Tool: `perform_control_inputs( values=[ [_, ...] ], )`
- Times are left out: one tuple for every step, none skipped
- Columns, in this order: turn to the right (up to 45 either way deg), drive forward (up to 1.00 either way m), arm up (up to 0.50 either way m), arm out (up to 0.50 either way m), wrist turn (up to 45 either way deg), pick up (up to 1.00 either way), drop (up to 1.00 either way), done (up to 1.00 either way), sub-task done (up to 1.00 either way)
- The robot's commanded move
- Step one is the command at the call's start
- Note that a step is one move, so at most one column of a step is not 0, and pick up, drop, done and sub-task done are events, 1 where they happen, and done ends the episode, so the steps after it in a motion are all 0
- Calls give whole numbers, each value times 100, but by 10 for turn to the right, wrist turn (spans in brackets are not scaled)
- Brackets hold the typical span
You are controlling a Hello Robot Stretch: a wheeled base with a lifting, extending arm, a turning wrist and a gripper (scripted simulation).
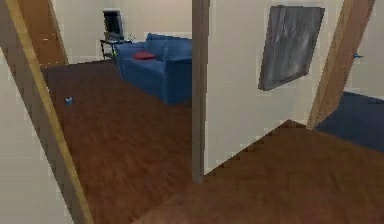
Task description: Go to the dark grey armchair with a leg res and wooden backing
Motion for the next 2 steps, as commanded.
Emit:
perform_control_inputs(
  values=[
    [0,65,0,0,0,0,0,0,0],
    [-360,0,0,0,0,0,0,0,0]
  ],
)
